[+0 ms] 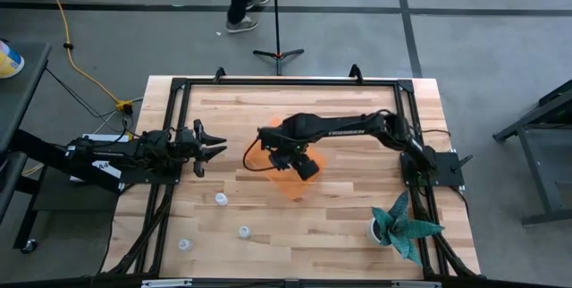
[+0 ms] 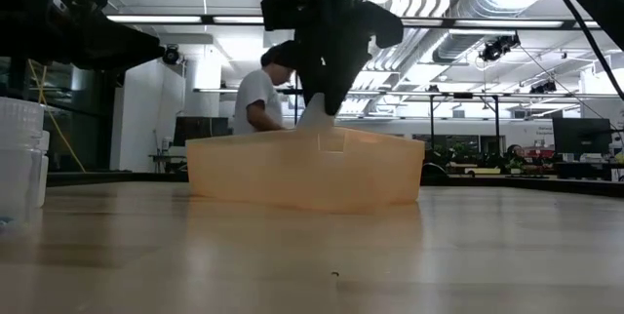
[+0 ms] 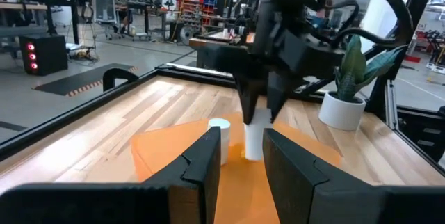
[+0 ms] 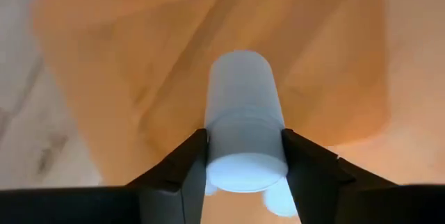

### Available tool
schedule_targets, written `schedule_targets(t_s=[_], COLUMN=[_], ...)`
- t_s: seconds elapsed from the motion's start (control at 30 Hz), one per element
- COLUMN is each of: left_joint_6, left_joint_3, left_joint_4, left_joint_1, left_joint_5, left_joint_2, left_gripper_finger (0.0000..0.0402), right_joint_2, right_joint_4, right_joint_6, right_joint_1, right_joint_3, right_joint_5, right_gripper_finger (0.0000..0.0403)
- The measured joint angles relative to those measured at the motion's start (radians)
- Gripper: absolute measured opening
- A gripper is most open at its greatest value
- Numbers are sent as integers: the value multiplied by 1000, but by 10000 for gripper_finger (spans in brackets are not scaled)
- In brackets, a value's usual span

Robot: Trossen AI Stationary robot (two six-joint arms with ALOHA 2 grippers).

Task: Pick and place pill bottles into a basket
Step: Put the bottom white pill bottle into the orange bin

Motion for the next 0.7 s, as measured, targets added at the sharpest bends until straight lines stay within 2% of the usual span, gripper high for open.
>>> schedule_targets(t_s=[0.17,0.33,0.7], left_joint_6=[-1,-3,-5], left_joint_3=[0,0,0], left_joint_4=[0,0,0], left_joint_1=[0,0,0], left_joint_5=[-1,0,0], left_joint_2=[0,0,0], left_gripper_finger=[143,143,143], right_joint_2=[38,59,64], right_joint_4=[-30,-42,-36], right_joint_6=[28,66,112], right_joint_1=[1,1,1], right_joint_3=[-1,-1,-1], right_joint_5=[-58,-51,-33], right_gripper_finger=[149,173,174])
